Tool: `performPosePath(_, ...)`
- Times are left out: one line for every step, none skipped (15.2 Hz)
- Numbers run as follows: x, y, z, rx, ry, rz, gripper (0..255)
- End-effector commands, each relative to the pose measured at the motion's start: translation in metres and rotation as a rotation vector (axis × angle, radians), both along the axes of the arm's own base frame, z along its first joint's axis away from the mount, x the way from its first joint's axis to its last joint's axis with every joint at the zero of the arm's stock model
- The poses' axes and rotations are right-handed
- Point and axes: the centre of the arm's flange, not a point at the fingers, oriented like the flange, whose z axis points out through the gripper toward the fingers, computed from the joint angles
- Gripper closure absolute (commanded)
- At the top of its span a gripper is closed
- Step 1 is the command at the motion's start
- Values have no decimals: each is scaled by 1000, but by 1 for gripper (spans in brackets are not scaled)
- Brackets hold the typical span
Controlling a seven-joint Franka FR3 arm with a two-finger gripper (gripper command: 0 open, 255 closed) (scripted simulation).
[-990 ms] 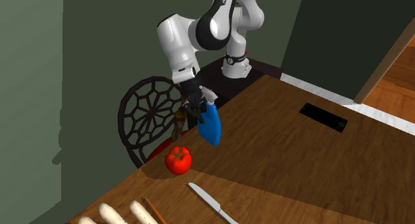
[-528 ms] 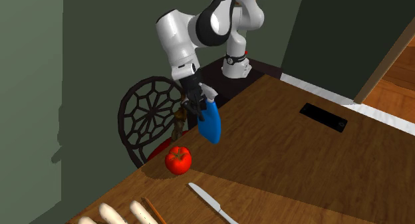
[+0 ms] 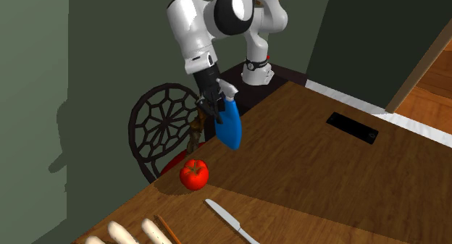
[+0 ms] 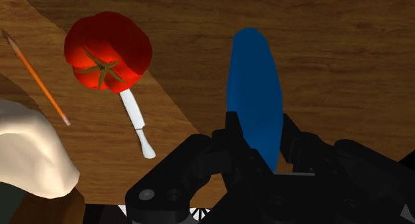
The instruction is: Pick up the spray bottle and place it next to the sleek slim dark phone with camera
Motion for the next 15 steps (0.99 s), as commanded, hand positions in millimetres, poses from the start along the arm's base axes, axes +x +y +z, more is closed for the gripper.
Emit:
performPosePath(0,0,12,0,0,0,255)
performPosePath(0,0,17,0,0,0,255)
performPosePath(0,0,23,0,0,0,255)
performPosePath(0,0,28,0,0,0,255)
performPosePath(0,0,33,0,0,0,255)
performPosePath(0,0,38,0,0,0,255)
performPosePath(0,0,44,0,0,0,255)
performPosePath(0,0,49,0,0,0,255)
performPosePath(0,0,54,0,0,0,255)
performPosePath(0,0,60,0,0,0,255)
performPosePath(0,0,65,0,0,0,255)
performPosePath(0,0,70,0,0,0,255)
performPosePath(0,0,75,0,0,0,255)
performPosePath(0,0,81,0,0,0,255)
performPosePath(0,0,86,0,0,0,255)
